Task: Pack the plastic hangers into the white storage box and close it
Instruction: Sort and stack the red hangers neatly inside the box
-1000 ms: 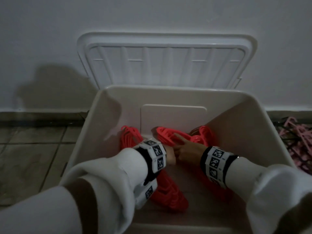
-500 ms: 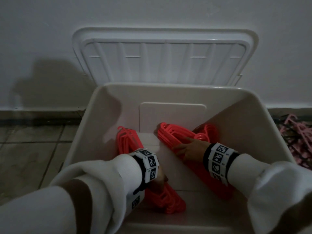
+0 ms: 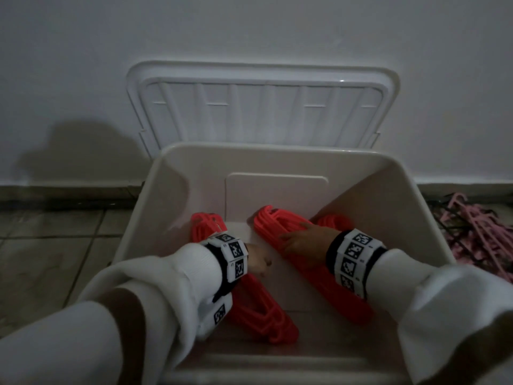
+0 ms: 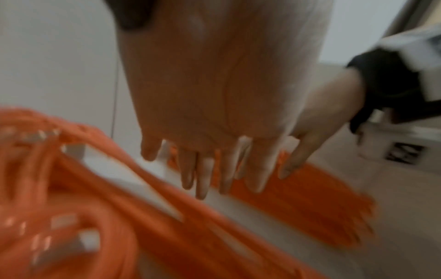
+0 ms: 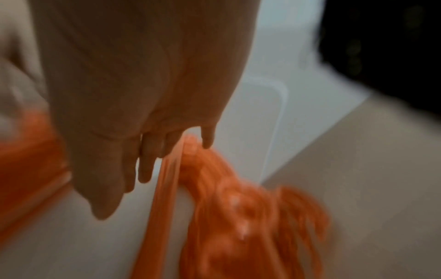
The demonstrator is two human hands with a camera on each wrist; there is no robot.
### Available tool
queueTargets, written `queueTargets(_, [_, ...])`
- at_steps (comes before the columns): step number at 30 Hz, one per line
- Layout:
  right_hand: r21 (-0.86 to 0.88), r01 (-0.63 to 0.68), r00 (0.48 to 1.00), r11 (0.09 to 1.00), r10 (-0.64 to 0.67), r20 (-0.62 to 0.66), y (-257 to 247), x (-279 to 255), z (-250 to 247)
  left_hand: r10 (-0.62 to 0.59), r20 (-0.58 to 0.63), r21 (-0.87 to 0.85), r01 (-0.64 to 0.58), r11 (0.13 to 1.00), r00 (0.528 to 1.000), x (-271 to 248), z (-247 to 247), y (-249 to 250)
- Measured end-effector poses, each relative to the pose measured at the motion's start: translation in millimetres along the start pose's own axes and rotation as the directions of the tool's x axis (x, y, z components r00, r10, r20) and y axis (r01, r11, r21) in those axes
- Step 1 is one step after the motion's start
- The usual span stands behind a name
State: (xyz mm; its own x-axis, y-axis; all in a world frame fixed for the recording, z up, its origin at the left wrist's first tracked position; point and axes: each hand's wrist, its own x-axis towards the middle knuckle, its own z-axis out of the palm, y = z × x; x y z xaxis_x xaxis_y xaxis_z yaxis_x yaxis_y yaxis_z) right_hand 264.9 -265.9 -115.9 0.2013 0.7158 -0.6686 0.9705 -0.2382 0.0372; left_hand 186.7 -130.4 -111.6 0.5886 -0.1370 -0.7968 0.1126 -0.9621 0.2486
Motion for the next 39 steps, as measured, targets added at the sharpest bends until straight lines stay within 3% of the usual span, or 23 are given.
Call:
queueTargets(4, [0.015, -0.119, 0.989, 0.993, 0.119, -0.088, 1.7, -29.9, -31.3, 0.043, -0.129, -0.041, -0.048, 0.998, 0.991, -29.9, -24.7, 4.7])
queueTargets(8, [0.089, -0.269, 0.943, 0.959, 0.281, -0.176, 3.1, -69.0, -50.3, 0.087, -0.265, -0.098, -0.116, 0.988, 0.960, -58.9, -36.7, 16.6])
queueTargets(13, [0.255, -0.424, 0.843, 0.869, 0.482, -0.239, -1.4, -130.7, -56.1, 0.185, -0.467, -0.145, -0.281, 0.949, 0.865, -82.5, -40.7, 51.8])
queueTargets(18, [0.427, -0.491, 0.764, 0.759, 0.611, -0.207, -6.2, -200.3, -16.7, 0.213, -0.565, -0.214, -0.391, 0.895, 0.797, -73.5, -32.3, 114.3])
queueTargets(21, [0.582, -0.456, 0.709, 0.673, 0.670, -0.220, -11.0, -233.9, 24.4, 0.263, -0.581, -0.132, -0.408, 0.903, 0.770, -65.2, -27.7, 163.0])
queueTargets(25, [0.773, -0.371, 0.557, 0.514, 0.789, -0.258, -22.1, -263.6, 84.0, 0.315, -0.550, 0.035, -0.356, 0.934, 0.774, -54.5, -19.3, 220.2])
queueTargets(27, [0.831, -0.368, 0.501, 0.417, 0.842, -0.201, -23.9, -270.3, 118.7, 0.259, -0.549, 0.076, -0.261, 0.962, 0.795, -51.9, -18.5, 238.5])
queueTargets(30, [0.825, -0.489, 0.456, 0.284, 0.889, -0.036, -23.3, -273.0, 172.8, 0.204, -0.628, 0.185, -0.111, 0.976, 0.751, -43.9, -28.5, 253.1])
queueTargets(31, [0.818, -0.526, 0.429, 0.233, 0.903, 0.018, -22.3, -272.4, 190.4, 0.222, -0.612, 0.225, -0.102, 0.969, 0.759, -40.3, -34.0, 256.5])
queueTargets(35, [0.765, -0.643, 0.310, -0.035, 0.902, 0.302, -24.2, -262.5, 264.3, 0.249, -0.419, 0.503, -0.005, 0.864, 0.873, -29.3, -43.7, 271.1])
queueTargets(39, [0.677, -0.656, 0.150, -0.334, 0.821, 0.551, -34.3, -265.5, 327.0, 0.205, -0.379, 0.674, 0.117, 0.730, 0.902, -19.0, -43.5, 287.8])
